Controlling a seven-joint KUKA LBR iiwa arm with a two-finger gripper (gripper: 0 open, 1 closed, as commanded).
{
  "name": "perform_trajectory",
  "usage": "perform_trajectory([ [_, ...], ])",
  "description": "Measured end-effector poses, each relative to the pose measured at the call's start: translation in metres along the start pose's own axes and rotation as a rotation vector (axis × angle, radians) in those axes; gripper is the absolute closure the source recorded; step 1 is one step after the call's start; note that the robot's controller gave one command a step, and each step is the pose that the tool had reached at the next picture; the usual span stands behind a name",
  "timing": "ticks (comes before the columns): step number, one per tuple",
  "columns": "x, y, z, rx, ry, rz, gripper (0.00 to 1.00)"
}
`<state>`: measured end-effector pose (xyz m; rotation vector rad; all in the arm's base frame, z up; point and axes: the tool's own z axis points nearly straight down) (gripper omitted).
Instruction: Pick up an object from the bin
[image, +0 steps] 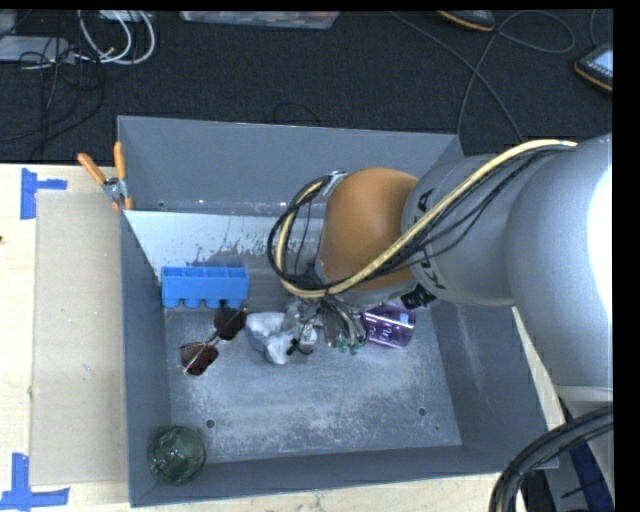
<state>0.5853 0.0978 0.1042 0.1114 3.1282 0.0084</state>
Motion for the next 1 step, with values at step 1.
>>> perform_trajectory([
  [1,0.0007,-0.0001,-0.0491,0.001,0.006,0.0,1.0],
])
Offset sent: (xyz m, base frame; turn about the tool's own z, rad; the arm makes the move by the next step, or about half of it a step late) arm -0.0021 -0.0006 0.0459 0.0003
